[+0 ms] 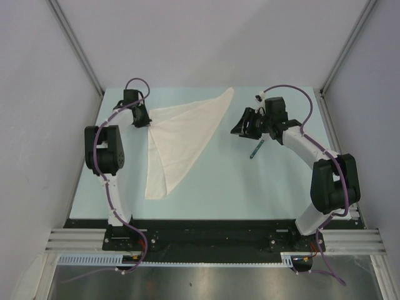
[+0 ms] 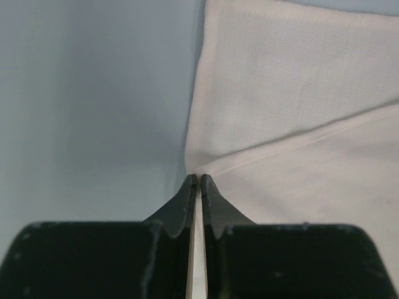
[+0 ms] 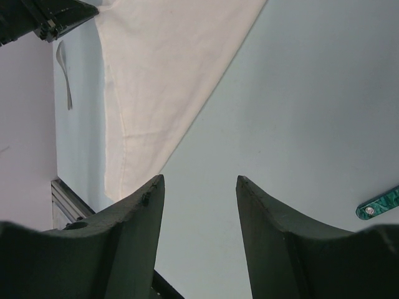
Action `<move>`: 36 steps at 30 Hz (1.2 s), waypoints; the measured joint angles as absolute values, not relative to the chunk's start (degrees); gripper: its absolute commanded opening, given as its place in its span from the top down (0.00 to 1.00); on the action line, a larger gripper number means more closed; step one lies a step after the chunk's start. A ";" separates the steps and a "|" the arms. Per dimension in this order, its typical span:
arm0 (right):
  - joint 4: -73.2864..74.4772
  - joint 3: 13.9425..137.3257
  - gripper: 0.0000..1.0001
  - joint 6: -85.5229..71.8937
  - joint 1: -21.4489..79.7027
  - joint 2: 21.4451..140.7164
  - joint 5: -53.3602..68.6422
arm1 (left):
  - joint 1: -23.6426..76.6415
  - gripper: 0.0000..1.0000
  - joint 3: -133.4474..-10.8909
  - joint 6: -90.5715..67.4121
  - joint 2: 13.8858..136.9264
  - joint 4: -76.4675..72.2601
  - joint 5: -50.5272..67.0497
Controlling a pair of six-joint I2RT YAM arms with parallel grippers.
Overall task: Fold the napkin, place the utensils inside, and roll it up
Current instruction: Fold the napkin
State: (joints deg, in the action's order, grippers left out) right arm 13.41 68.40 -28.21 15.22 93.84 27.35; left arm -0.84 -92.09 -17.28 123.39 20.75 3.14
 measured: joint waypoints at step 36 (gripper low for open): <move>16.27 71.13 0.45 -26.87 15.97 96.01 27.27 | -0.78 0.96 -114.93 -15.18 137.08 27.66 2.48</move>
State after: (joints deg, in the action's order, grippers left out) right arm 16.27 71.13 -26.87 15.97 96.01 27.27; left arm -0.78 -114.93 -15.18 137.08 27.66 2.48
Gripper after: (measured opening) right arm 0.547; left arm 0.038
